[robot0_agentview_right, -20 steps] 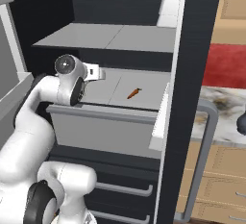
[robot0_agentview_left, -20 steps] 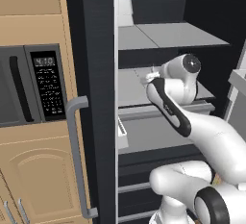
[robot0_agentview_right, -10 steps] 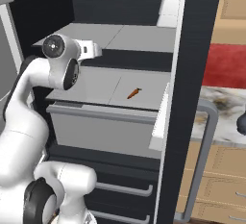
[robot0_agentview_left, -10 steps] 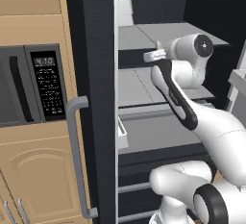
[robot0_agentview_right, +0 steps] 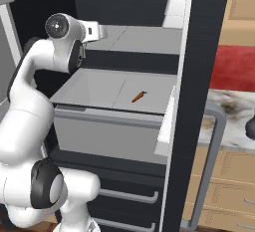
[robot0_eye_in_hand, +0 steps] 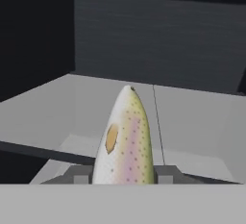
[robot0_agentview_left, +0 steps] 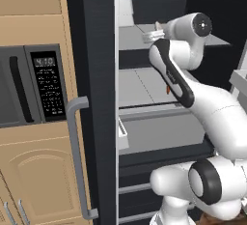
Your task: Move the fish and carrot from the second highest shelf to the top shelf to make space. Then, place the pitcher from the counter on the cleared second highest shelf.
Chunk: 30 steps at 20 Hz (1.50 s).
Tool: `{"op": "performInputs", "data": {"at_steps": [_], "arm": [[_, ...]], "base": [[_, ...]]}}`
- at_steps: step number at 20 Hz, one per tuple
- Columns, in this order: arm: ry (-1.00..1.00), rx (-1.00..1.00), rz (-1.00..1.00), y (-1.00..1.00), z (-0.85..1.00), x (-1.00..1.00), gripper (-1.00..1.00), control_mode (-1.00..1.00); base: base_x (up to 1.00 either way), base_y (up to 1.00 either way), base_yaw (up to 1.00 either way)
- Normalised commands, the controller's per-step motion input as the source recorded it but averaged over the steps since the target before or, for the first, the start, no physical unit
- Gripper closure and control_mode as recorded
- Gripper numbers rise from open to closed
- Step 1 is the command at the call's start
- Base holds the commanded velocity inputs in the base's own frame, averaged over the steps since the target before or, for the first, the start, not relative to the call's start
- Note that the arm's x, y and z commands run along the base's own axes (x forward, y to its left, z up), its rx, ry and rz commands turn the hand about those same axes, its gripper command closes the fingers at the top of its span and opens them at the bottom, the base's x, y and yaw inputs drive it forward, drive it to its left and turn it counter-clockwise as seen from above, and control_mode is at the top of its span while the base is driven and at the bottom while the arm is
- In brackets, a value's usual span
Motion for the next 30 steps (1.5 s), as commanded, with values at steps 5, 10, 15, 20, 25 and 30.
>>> {"op": "performInputs", "data": {"at_steps": [5,10,15,20,25,30], "arm": [[0.06,0.00,0.00,0.00,0.00,0.95,1.00,-1.00],[0.04,0.00,0.00,0.00,-0.13,1.00,1.00,-1.00],[0.04,0.00,0.00,0.00,-0.24,1.00,1.00,-1.00],[0.02,0.00,0.00,0.00,-0.32,1.00,1.00,-1.00],[0.02,0.00,0.00,0.00,-0.31,1.00,1.00,-1.00],[0.01,0.00,0.00,0.00,-0.30,0.99,-1.00,-1.00]], "base": [[0.00,0.00,0.00],[0.00,0.00,0.00],[0.00,0.00,0.00],[0.00,0.00,0.00],[0.00,0.00,0.00],[0.00,0.00,0.00]]}}
